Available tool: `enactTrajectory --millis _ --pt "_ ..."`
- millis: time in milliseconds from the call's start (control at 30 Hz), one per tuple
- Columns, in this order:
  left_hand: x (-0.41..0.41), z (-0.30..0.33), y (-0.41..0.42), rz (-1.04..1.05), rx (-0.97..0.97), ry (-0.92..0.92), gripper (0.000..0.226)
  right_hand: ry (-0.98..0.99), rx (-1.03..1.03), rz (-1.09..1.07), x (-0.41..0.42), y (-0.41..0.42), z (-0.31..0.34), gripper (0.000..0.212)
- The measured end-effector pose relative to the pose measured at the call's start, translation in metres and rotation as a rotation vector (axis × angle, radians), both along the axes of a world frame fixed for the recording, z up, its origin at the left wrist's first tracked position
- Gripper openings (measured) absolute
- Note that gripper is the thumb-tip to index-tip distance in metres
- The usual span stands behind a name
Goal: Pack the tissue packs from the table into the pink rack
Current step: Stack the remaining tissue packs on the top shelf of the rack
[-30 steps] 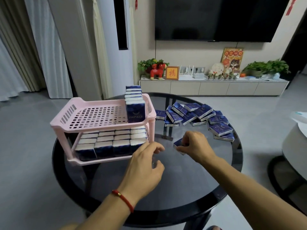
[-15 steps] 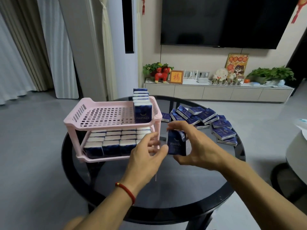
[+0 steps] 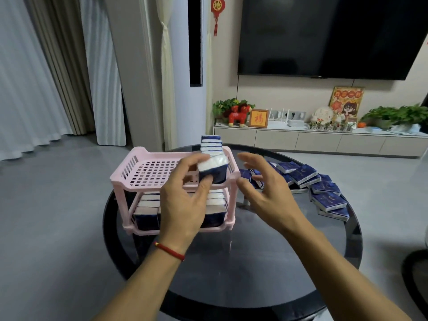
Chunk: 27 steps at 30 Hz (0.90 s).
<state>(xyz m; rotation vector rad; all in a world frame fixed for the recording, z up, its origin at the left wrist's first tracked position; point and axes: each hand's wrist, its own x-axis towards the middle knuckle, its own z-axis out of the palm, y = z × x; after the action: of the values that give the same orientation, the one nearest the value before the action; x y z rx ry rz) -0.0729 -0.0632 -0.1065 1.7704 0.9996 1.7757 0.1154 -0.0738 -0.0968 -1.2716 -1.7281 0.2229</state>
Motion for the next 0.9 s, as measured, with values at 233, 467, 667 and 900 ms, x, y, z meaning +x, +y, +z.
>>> enactTrajectory --millis 233,467,667,900 --pt "0.007 -0.003 0.023 0.005 0.028 0.077 0.040 0.076 -0.054 0.075 -0.011 0.019 -0.001 0.060" --pt "0.009 -0.004 0.035 0.117 0.057 0.226 0.041 -0.015 -0.029 0.044 -0.022 0.026 -0.007 0.074" --pt "0.007 -0.001 0.034 0.215 0.011 0.317 0.046 -0.108 -0.023 0.010 -0.024 0.034 -0.015 0.065" --pt "0.002 0.003 0.040 0.186 -0.041 0.386 0.055 -0.108 -0.042 -0.038 -0.028 0.036 -0.009 0.055"
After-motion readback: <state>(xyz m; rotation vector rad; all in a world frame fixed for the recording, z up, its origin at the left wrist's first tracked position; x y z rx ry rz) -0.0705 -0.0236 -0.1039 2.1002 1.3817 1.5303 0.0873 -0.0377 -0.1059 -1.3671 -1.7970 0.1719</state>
